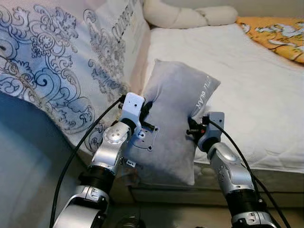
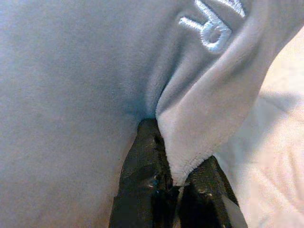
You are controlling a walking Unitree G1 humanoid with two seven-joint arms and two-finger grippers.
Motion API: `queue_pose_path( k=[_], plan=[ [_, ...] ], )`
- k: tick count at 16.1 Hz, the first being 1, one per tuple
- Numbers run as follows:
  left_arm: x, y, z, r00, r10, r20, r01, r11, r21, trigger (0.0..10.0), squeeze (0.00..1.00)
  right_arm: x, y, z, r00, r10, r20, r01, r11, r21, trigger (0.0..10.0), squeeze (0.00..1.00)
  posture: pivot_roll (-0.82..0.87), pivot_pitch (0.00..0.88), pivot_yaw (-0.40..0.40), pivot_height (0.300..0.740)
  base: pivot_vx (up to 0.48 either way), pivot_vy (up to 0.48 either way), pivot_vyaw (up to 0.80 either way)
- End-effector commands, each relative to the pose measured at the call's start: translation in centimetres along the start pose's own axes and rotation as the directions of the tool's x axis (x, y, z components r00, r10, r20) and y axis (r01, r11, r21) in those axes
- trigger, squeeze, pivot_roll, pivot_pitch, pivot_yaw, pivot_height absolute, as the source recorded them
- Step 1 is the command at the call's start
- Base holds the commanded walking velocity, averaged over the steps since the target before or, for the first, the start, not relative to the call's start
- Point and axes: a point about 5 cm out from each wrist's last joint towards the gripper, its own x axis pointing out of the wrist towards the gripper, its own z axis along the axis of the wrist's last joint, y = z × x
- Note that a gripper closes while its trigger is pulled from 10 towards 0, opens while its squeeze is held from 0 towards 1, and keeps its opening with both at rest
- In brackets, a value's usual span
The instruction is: Clean up the room
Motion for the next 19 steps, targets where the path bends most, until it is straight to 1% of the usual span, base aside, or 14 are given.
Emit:
queue_pose_path(
  k=[1, 3, 6, 19],
  plan=[
    [0.36, 0.09, 1.04, 0.999, -0.005, 0.039, 0.005, 1.0, 0.016, 10.0, 0.0, 0.22, 0.12, 0.91, 0.999, 0.002, 0.037, -0.002, 1.0, -0.008, 10.0, 0.0, 0.07, 0.0, 0.092, 0.74, 0.266, 0.0, 0.0],
    [0.4, 0.05, 1.05, 0.999, -0.008, 0.039, 0.007, 1.0, 0.017, 10.0, 0.0, 0.22, 0.12, 0.88, 0.999, 0.002, 0.036, -0.002, 1.0, -0.004, 10.0, 0.0, 0.07, 0.0, 0.093, 0.74, 0.27, 0.0, 0.0],
    [0.47, 0.01, 1.09, 0.999, -0.011, 0.039, 0.01, 1.0, 0.018, 10.0, 0.0, 0.22, 0.1, 0.81, 1.0, 0.002, 0.031, -0.002, 1.0, 0.003, 10.0, 0.0, 0.07, 0.0, 0.096, 0.74, 0.271, 0.0, -0.8],
    [0.66, 0.41, 1.15, 0.999, 0.013, 0.037, -0.014, 1.0, 0.021, 10.0, 0.0, 0.53, 0.17, 1.08, 0.999, 0.009, 0.036, -0.009, 1.0, -0.02, 10.0, 0.0, 0.08, 0.0, 0.096, 0.74, 0.275, 0.0, 0.0]
  ],
)
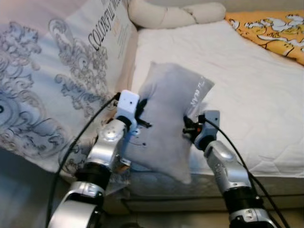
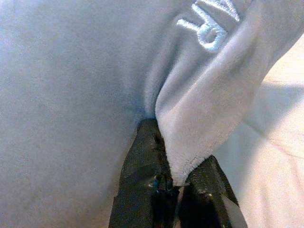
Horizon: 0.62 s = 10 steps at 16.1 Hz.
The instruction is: Clean up the room
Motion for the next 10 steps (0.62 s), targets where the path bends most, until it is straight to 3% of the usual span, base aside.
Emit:
queue_pose_path(
  k=[1, 10],
  plan=[
    [0.29, 0.16, 0.95, 0.999, 0.003, 0.036, -0.003, 1.0, 0.013, 10.0, 0.0, 0.18, 0.02, 0.8, 0.999, -0.005, 0.038, 0.005, 1.0, -0.005, 10.0, 0.0, 0.08, 0.0, 0.096, 0.74, 0.281, 0.0, 0.0],
    [0.47, 0.28, 1.07, 0.999, 0.011, 0.04, -0.011, 1.0, 0.013, 10.0, 0.0, 0.62, 0.01, 1.22, 0.999, -0.009, 0.048, 0.009, 1.0, -0.009, 10.0, 0.0, 0.07, 0.0, 0.09, 0.74, 0.295, 0.0, 0.0]
  ],
)
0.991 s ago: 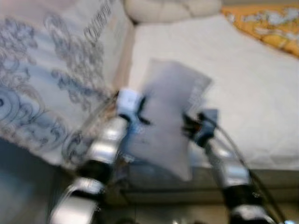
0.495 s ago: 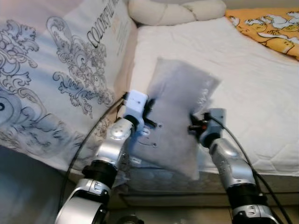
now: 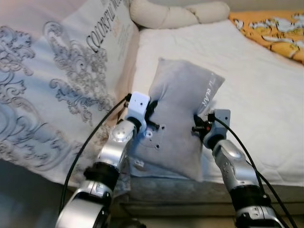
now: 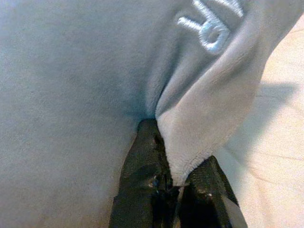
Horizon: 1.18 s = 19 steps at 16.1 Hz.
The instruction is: Clean up the room
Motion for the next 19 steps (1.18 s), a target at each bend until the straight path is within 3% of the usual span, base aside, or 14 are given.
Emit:
queue_pose_path(
  k=[1, 14, 16, 19],
  plan=[
    [-0.11, 1.11, 0.61, 0.999, 0.035, 0.028, -0.035, 0.999, 0.007, 10.0, 0.0, 0.53, 0.87, 0.89, 0.999, 0.024, 0.033, -0.024, 1.0, -0.014, 10.0, 0.0, 0.07, 0.0, 0.09, 0.74, 0.296, 0.0, 0.0],
    [0.06, 1.23, 0.72, 0.999, 0.037, 0.025, -0.038, 0.999, 0.009, 10.0, 0.0, 1.0, 0.47, 1.18, 0.999, 0.003, 0.041, -0.001, 0.999, -0.036, 10.0, 0.0, 0.08, 0.0, 0.096, 0.74, 0.301, 0.0, 0.0],
    [0.04, 1.33, 0.72, 0.999, 0.039, 0.025, -0.039, 0.999, 0.009, 10.0, 0.0, 1.06, 0.62, 1.27, 0.999, 0.008, 0.044, -0.004, 0.997, -0.081, 10.0, 0.0, 0.08, 0.0, 0.096, 0.74, 0.3, 0.0, 0.4],
    [0.04, 1.39, 0.77, 0.999, 0.043, 0.025, -0.044, 0.999, 0.022, 10.0, 0.0, 1.13, 0.09, 0.95, 0.999, -0.029, 0.031, 0.03, 0.999, -0.027, 10.0, 0.0, 0.08, 0.0, 0.096, 0.74, 0.293, 0.0, 0.27]
  ],
)
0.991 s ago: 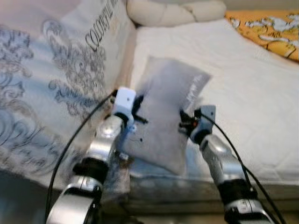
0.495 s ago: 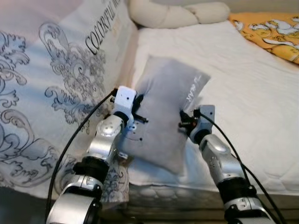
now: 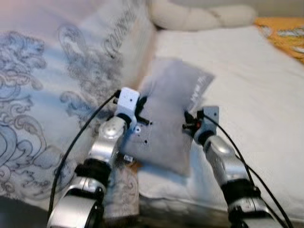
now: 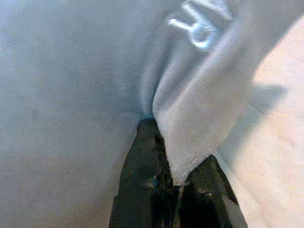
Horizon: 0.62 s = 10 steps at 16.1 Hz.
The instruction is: Clean up the room
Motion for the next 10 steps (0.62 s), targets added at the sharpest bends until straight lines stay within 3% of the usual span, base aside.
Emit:
queue_pose_path(
  k=[1, 3, 4, 5, 10],
  plan=[
    [0.3, -0.5, 0.9, 0.999, -0.01, 0.042, 0.01, 1.0, 0.015, 10.0, 0.0, -0.3, -1.3, 0.1, 0.999, -0.049, 0.009, 0.049, 0.999, 0.015, 10.0, 0.0, 0.08, 0.0, 0.096, 0.74, 0.0, 0.0, 0.0],
    [0.3, -0.5, 0.8, 0.999, -0.015, 0.029, 0.014, 0.999, 0.037, 10.0, 0.0, -0.5, -1.4, -0.4, 1.0, -0.022, -0.021, 0.022, 0.999, 0.027, 10.0, 0.0, 0.08, 0.0, 0.099, 0.74, 0.0, 0.0, 0.0],
    [0.3, -0.5, 0.8, 0.999, -0.016, 0.028, 0.015, 0.999, 0.04, 10.0, 0.0, -0.5, -1.5, -0.5, 0.999, -0.022, -0.03, 0.023, 0.999, 0.031, 10.0, 0.8, 0.08, 0.0, 0.1, 0.74, 0.0, 0.0, 0.0],
    [0.4, -0.6, 0.7, 1.0, -0.015, 0.024, 0.014, 0.999, 0.051, 10.0, 0.0, -0.7, -2.2, -1.0, 0.996, -0.062, -0.057, 0.064, 0.997, 0.04, 10.0, 1.0, 0.08, 0.0, 0.099, 0.74, 0.0, 0.0, 0.0],
    [0.8, 0.0, 0.6, 0.999, 0.037, -0.02, -0.035, 0.995, 0.095, 10.0, 0.0, -1.3, -4.1, -1.4, 0.987, -0.14, -0.077, 0.143, 0.989, 0.035, 10.0, 1.0, 0.08, 0.0, 0.1, 0.74, 0.0, 0.0, 0.0]
  ],
)
